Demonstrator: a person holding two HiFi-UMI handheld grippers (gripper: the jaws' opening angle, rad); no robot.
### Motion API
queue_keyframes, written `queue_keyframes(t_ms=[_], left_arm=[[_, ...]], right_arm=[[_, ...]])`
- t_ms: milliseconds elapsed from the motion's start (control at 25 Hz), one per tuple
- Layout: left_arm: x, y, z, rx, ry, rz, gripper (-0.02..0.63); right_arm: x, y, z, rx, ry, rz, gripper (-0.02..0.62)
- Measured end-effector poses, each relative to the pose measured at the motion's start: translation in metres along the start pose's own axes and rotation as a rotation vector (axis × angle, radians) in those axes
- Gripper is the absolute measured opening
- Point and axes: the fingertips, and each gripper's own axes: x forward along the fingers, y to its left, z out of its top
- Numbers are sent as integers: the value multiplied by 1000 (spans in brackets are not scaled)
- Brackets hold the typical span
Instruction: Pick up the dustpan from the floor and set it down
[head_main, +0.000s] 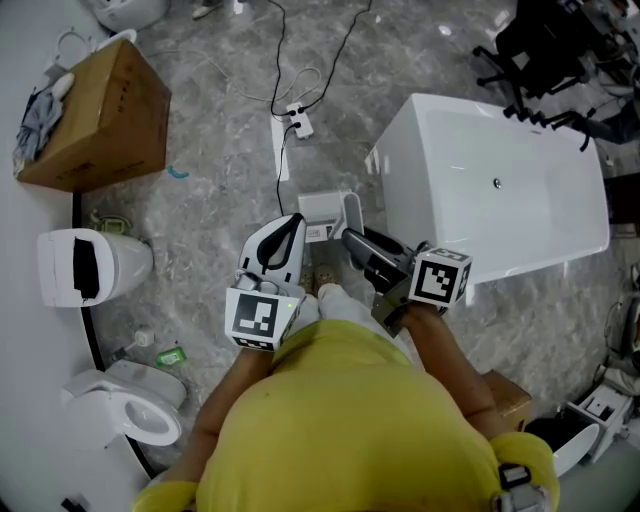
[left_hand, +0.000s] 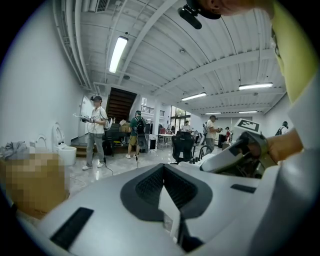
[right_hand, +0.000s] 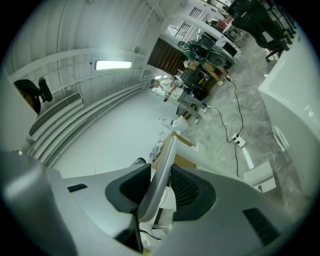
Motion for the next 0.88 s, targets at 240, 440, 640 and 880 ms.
queue_keyframes(t_ms=[240, 440, 640, 880], left_arm=[[3, -1, 3, 2, -2, 8, -2], [6, -1, 5, 1, -2, 13, -2], [8, 3, 4, -2, 1, 22, -2], [9, 4, 2, -5, 7, 33, -2]], right_arm=[[-6, 16, 19, 4, -40, 33, 137], [-9, 26, 35, -4, -57, 57, 141], [-5, 24, 42, -2, -63, 61, 143], [3, 1, 41, -12, -42, 31, 141]])
